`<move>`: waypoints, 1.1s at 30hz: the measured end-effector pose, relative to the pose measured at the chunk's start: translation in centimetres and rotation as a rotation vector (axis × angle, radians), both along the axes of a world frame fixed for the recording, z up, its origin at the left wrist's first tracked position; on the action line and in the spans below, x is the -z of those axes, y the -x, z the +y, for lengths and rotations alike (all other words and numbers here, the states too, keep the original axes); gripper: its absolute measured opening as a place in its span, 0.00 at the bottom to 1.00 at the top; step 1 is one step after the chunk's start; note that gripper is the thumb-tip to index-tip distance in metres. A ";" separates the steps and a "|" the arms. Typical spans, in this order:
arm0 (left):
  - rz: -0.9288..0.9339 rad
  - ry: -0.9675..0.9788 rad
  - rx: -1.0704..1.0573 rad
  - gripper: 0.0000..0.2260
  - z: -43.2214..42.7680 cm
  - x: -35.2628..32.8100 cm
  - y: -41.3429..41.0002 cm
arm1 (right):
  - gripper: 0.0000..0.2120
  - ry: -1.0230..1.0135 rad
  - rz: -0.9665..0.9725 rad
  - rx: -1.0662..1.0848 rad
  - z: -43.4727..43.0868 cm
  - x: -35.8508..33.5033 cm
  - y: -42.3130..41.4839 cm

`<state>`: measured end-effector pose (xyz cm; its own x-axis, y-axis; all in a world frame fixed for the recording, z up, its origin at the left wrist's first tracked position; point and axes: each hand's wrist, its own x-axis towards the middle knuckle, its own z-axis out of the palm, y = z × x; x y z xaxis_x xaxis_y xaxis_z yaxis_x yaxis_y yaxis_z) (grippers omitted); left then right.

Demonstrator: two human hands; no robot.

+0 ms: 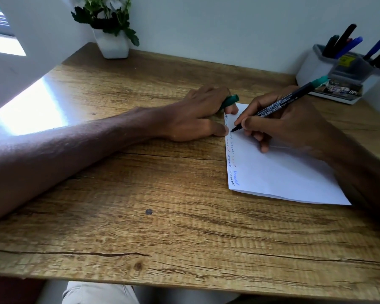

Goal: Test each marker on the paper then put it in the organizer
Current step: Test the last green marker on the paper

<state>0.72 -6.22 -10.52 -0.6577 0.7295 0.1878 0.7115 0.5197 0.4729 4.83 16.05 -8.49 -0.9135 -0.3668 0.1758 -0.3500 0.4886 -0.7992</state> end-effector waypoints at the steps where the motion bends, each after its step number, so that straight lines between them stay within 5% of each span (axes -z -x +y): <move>1: 0.002 0.000 -0.002 0.14 0.1 0.1 0.1 | 0.02 -0.002 -0.001 0.002 0.0 0.0 0.0; 21: -0.009 0.022 -0.013 0.07 -0.1 -0.1 -0.1 | 0.03 0.106 -0.070 0.071 0.2 0.2 0.4; 33: 0.198 -0.311 -0.184 0.10 -0.1 0.7 0.3 | 0.14 0.345 0.025 0.032 2.4 -2.0 1.2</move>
<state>0.46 -6.30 -11.25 -0.7007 0.4918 0.5169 0.7133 0.5009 0.4903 3.66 18.43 -6.49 -0.9174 -0.2531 0.3073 -0.3608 0.2025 -0.9104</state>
